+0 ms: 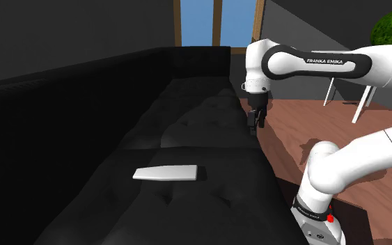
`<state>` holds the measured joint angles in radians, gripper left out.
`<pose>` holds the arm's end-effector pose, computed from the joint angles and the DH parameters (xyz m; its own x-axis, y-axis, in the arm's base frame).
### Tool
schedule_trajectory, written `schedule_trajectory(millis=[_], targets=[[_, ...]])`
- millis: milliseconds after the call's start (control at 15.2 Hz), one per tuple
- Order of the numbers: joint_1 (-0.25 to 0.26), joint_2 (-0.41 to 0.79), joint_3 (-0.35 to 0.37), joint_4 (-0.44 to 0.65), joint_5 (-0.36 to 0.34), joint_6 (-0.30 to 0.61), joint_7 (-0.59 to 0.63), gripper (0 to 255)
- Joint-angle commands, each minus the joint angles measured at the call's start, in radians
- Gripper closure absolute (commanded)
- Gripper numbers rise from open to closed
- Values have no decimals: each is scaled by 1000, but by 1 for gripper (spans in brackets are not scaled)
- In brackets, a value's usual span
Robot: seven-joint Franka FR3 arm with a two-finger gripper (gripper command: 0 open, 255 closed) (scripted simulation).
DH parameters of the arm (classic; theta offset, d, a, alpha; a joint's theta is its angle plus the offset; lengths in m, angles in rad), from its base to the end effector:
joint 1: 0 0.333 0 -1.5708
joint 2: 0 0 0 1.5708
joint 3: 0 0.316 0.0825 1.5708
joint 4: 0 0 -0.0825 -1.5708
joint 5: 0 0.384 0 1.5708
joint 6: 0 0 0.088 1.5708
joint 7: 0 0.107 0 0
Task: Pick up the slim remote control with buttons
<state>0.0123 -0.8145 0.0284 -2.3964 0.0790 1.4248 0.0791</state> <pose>0.2813 0.0232 0.5687 0.9862 -0.0393 -0.1605 -0.0472 -0.9978 -0.0458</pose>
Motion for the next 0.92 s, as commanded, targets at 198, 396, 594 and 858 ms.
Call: schedule_trajectory(millis=[198,396,594,858], targets=[[31,89,45,47,25,51,6,0],[59,180,89,103,43,95,12,0],[83,271,132,167,53,133,19,0],[112,395,190,264,54,172,32,0]])
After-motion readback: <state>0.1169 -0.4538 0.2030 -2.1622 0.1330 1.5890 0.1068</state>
